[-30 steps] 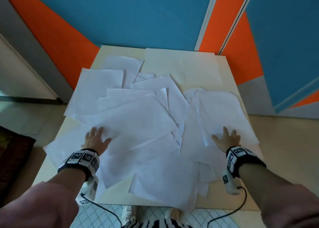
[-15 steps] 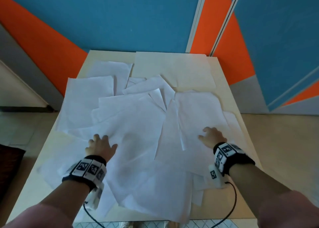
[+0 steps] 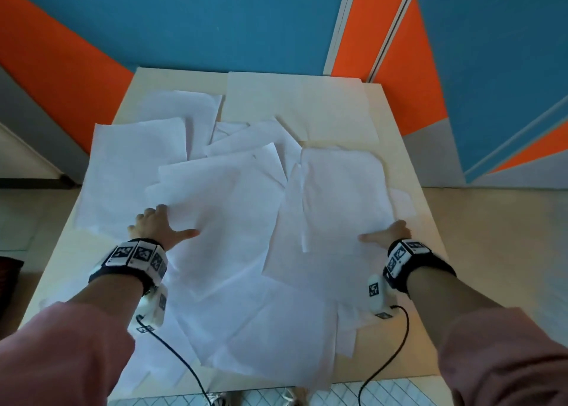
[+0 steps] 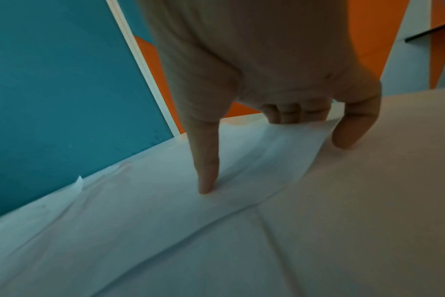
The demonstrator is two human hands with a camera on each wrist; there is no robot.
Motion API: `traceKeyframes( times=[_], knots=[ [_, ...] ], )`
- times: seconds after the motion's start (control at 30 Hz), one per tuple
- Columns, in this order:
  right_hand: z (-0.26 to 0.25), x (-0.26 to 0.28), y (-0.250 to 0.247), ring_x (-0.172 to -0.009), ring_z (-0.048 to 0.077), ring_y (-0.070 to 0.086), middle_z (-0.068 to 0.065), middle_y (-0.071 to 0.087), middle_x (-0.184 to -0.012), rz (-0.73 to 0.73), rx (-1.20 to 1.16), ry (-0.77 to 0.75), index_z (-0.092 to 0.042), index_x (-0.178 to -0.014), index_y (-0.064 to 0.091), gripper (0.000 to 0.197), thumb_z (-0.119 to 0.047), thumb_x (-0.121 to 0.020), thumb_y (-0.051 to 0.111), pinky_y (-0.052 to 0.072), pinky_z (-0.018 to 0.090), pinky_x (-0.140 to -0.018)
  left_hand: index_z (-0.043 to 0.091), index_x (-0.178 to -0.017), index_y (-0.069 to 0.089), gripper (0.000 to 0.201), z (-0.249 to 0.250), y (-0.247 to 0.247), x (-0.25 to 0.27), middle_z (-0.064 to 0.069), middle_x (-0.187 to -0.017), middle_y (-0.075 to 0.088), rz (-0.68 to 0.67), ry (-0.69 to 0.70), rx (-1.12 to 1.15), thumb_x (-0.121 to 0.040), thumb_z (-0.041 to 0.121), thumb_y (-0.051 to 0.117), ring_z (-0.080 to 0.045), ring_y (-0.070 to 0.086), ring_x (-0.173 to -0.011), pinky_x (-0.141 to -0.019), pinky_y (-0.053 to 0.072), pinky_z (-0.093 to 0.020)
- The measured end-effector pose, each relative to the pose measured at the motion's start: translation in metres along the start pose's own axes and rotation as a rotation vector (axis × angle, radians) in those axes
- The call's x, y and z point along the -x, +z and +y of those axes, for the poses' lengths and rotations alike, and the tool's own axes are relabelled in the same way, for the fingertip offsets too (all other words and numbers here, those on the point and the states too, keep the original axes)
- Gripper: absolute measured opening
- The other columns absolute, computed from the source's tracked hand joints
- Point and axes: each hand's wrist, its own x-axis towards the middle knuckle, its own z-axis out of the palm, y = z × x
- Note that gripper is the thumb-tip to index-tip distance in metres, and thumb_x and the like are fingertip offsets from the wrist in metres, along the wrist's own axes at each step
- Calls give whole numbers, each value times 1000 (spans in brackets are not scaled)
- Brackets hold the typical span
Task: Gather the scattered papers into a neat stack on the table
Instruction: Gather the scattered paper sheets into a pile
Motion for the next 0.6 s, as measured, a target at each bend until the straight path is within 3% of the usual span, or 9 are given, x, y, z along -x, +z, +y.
traceKeyframes(
  times=[0.17, 0.23, 0.3, 0.37, 0.47, 0.53, 0.6],
  knots=[
    [-10, 15, 27, -122, 35, 53, 18, 54, -135, -30, -66, -130, -1, -133, 47, 68, -13, -73, 78, 45, 40, -102, -2, -126, 45, 56, 10, 5, 13, -27, -125, 58, -45, -2, 243, -84, 28, 66, -40, 54, -117, -93, 44, -42],
    [-16, 23, 35, -121, 37, 51, 18, 52, -133, -1, -36, -133, -4, -130, 50, 63, -13, -74, 76, 45, 42, -101, -3, -126, 44, 54, 13, 8, 20, -28, -125, 57, -46, -31, 346, -84, 21, 67, -40, 55, -116, -92, 45, -41],
    [-21, 27, 40, -126, 39, 42, 18, 41, -137, 36, -16, -63, -4, -132, 43, 65, -18, -76, 74, 42, 44, -102, -3, -128, 40, 59, 14, 8, 26, -29, -126, 55, -41, -82, 465, -81, 16, 70, -41, 55, -116, -93, 45, -42],
    [-25, 30, 43, -127, 38, 43, 20, 40, -138, 33, -76, -23, 0, -132, 40, 71, -22, -74, 76, 43, 43, -102, -4, -130, 37, 64, 18, 8, 30, -28, -130, 53, -86, -90, 494, -79, 13, 72, -39, 53, -120, -95, 43, -41],
    [-33, 35, 54, -123, 36, 52, 22, 50, -136, 14, -236, -19, 5, -131, 39, 72, -15, -74, 78, 47, 40, -100, -5, -129, 38, 69, 28, 13, 36, -25, -132, 51, -239, -36, 384, -75, 16, 76, -36, 50, -122, -97, 42, -40],
    [-37, 41, 61, -125, 35, 51, 21, 49, -139, 11, -271, -43, 4, -135, 38, 69, -11, -78, 74, 45, 37, -101, -4, -129, 40, 74, 31, 13, 39, -21, -132, 52, -337, -5, 222, -74, 28, 77, -34, 51, -122, -98, 43, -38],
    [-37, 45, 68, -125, 34, 51, 19, 50, -138, -18, -274, -91, 2, -136, 41, 66, -10, -78, 72, 44, 38, -103, -4, -131, 39, 81, 29, 3, 36, -19, -134, 50, -325, 11, 39, -75, 44, 72, -32, 49, -125, -99, 43, -36]
  ],
)
